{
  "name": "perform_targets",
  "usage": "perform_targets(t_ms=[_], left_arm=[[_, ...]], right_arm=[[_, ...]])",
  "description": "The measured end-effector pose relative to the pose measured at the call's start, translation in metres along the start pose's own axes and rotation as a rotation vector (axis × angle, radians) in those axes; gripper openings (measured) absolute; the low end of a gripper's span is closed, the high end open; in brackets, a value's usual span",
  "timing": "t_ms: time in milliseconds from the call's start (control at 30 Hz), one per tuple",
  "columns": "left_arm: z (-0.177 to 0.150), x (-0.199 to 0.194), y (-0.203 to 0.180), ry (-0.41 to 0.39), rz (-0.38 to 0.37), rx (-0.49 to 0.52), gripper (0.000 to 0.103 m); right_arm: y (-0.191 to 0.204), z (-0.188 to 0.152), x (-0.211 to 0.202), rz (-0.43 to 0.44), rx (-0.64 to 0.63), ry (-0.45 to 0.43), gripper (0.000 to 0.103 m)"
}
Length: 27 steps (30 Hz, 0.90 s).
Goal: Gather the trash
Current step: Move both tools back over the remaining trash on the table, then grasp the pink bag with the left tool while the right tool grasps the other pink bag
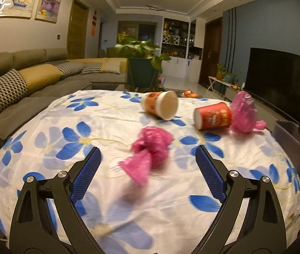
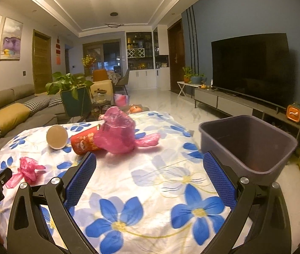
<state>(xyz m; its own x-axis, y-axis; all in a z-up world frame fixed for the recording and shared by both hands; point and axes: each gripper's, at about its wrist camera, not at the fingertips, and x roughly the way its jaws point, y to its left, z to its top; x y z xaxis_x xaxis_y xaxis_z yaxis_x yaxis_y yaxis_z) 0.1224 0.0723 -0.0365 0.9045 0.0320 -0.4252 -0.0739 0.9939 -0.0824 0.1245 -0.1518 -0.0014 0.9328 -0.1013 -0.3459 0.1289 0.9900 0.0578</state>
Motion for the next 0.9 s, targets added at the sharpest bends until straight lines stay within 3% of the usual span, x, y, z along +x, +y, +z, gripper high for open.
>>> perform_targets(t_ms=[233,367,467,600,700,900], left_arm=[[0.007,0.024,0.008,0.028,-0.014,0.004,0.089],[0.01,0.048,0.006,0.083,-0.024,0.022,0.089],[0.009,0.065,0.005,0.155,-0.077,0.015,0.079],[0.004,0.084,0.009,0.247,-0.123,-0.011,0.046],[0.002,0.085,0.011,0.251,-0.141,-0.027,0.036],[0.004,0.078,0.01,0.22,-0.142,-0.024,0.029]], right_arm=[[0.021,-0.004,0.018,0.039,-0.01,0.019,0.097],[0.03,0.0,0.026,0.054,-0.031,0.021,0.097],[0.036,0.004,0.029,0.058,-0.045,0.003,0.097],[0.041,0.009,0.036,0.055,-0.054,-0.004,0.097],[0.044,0.011,0.041,0.054,-0.06,0.0,0.097],[0.046,0.014,0.048,0.04,-0.071,0.011,0.097]])
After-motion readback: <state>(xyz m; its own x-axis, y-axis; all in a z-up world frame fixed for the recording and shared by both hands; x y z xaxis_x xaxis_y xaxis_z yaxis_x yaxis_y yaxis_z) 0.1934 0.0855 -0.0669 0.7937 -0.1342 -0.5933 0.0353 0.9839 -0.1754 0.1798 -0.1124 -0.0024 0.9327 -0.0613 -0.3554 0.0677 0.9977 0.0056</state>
